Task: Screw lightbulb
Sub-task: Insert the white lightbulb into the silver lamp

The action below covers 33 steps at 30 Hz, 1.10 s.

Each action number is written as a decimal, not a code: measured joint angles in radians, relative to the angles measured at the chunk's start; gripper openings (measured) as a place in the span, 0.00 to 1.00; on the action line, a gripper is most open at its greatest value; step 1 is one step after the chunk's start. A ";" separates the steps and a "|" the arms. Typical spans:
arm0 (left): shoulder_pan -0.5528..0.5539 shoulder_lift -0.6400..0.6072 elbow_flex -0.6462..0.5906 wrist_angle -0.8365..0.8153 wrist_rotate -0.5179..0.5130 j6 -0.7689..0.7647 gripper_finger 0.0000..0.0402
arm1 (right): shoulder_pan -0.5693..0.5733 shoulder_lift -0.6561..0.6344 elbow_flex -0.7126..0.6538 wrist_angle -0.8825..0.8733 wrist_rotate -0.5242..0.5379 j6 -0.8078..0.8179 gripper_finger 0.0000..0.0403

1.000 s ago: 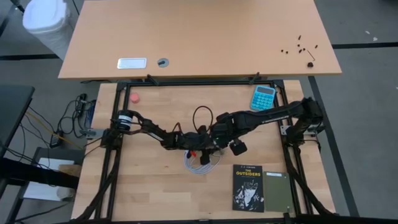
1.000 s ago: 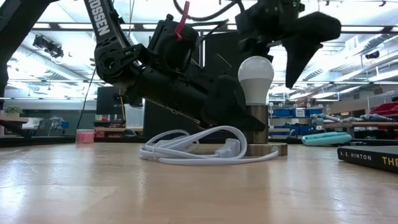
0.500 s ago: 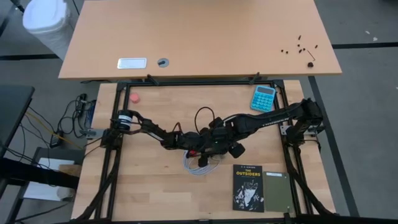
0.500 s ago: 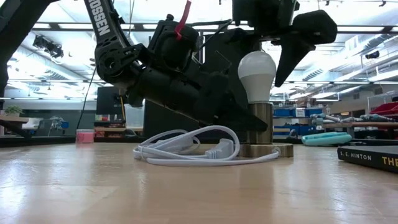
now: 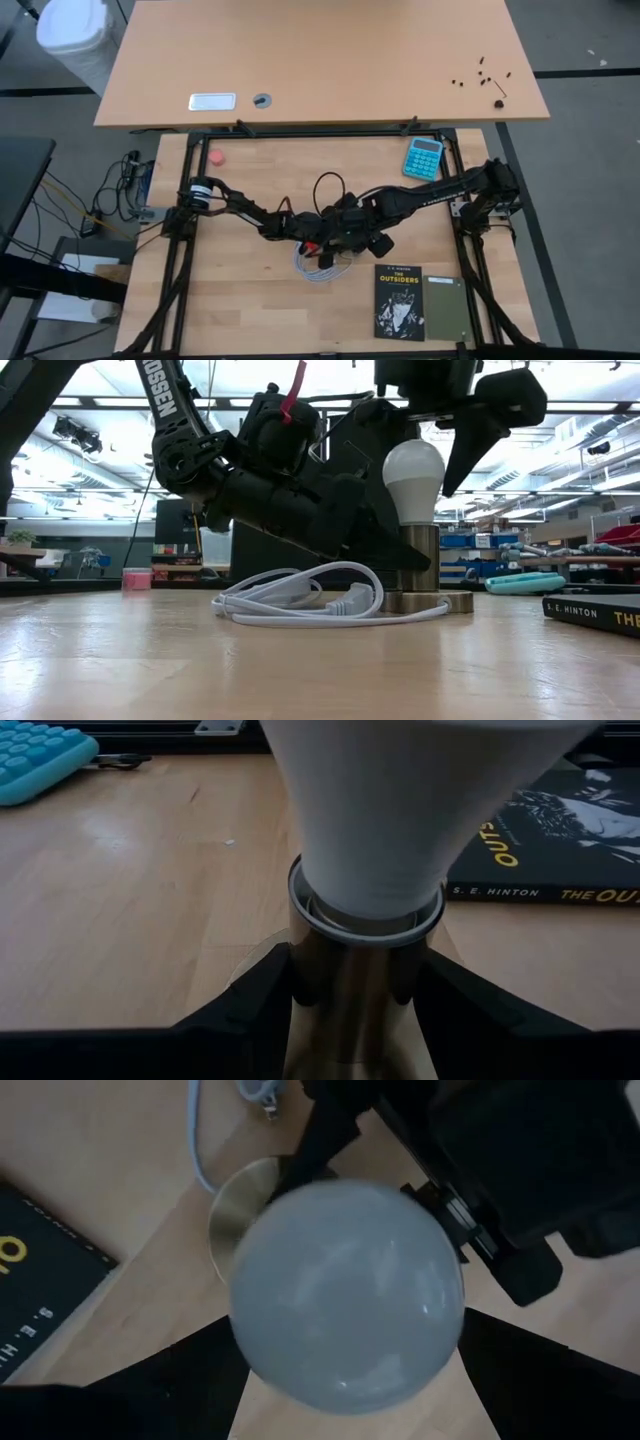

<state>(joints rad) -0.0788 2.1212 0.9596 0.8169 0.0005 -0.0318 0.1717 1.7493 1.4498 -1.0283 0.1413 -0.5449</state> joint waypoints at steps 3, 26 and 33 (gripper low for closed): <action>0.000 0.000 0.000 0.000 0.000 -0.003 0.46 | 0.007 0.000 0.000 0.000 0.000 0.014 0.86; 0.000 0.000 0.000 0.001 0.001 -0.024 0.46 | 0.029 0.096 0.001 0.039 0.051 0.071 0.86; 0.000 0.000 0.000 0.000 0.001 -0.024 0.46 | 0.032 0.097 0.001 0.063 0.015 0.065 0.86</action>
<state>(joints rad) -0.0788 2.1208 0.9592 0.8169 0.0017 -0.0559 0.2035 1.8462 1.4506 -0.9656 0.1566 -0.4799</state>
